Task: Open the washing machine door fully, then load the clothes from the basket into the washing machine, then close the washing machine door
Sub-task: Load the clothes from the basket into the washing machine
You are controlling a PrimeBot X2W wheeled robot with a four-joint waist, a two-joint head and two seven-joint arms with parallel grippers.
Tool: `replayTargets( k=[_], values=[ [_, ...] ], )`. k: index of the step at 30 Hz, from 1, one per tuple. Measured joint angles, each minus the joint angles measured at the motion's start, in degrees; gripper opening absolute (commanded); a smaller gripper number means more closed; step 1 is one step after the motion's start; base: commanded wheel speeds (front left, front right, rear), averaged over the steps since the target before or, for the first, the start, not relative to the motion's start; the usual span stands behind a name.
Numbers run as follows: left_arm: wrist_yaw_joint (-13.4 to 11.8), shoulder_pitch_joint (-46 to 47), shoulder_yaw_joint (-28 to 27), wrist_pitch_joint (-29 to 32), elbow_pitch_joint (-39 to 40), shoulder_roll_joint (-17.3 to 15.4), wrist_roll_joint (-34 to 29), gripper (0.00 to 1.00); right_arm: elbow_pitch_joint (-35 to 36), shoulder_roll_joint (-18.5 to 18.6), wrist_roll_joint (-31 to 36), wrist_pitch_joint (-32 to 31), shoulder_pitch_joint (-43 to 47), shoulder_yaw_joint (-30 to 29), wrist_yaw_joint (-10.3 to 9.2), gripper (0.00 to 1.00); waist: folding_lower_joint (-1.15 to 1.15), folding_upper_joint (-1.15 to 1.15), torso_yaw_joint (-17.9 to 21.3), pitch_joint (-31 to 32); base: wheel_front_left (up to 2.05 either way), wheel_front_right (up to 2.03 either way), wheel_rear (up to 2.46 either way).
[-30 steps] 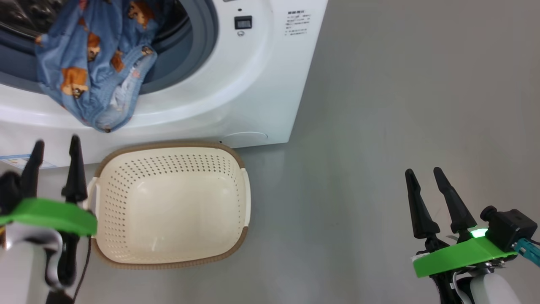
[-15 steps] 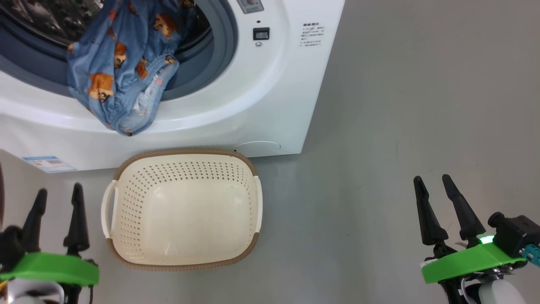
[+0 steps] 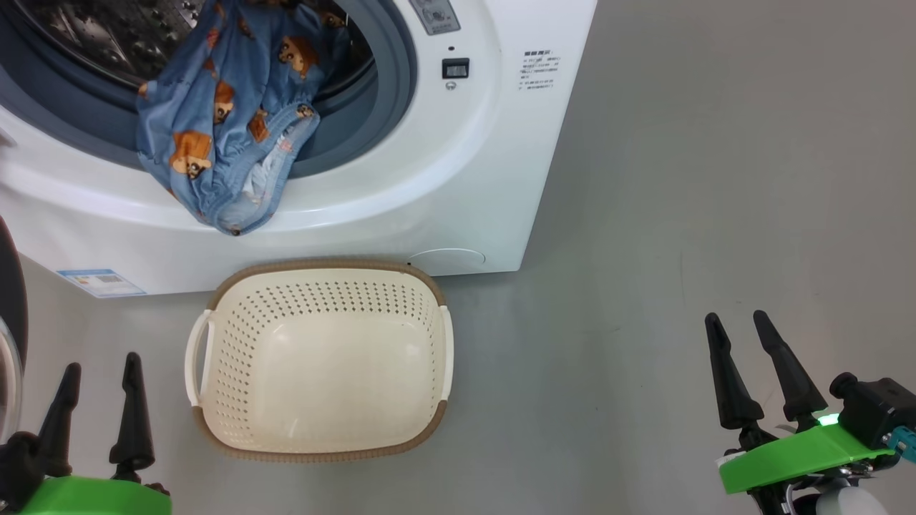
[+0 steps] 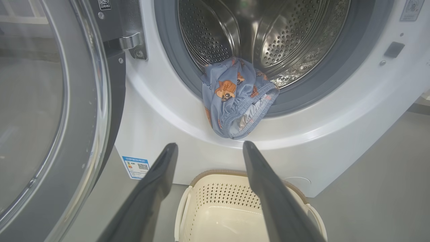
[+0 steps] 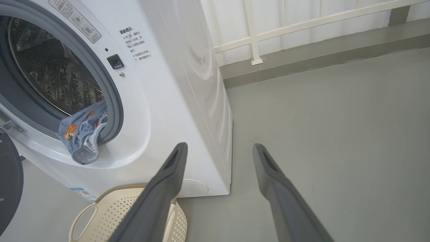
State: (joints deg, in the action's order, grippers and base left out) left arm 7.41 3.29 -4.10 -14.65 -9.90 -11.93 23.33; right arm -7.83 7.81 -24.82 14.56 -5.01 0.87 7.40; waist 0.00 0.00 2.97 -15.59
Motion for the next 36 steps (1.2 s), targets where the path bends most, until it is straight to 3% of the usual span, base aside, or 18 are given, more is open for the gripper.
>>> replayTargets(
  k=[12,18,36],
  values=[
    [0.0,0.5,1.1,0.0,-0.2,-0.1,0.0,1.00,0.1,0.0,0.0,0.0,0.3,0.1,0.00,1.00,0.00,0.00,0.0,-0.6,0.00,0.00,0.00],
    [0.0,4.8,2.8,0.0,-2.4,-1.9,0.9,1.00,0.4,-0.5,0.0,0.0,0.1,0.2,0.00,1.00,0.00,0.00,0.5,-2.5,0.00,0.00,0.00],
    [0.0,26.9,11.5,0.0,-20.7,-8.9,7.0,1.00,1.5,-2.8,0.1,0.0,-4.8,1.5,0.00,1.00,0.00,0.00,5.4,-10.9,0.00,0.00,0.00]
  ],
)
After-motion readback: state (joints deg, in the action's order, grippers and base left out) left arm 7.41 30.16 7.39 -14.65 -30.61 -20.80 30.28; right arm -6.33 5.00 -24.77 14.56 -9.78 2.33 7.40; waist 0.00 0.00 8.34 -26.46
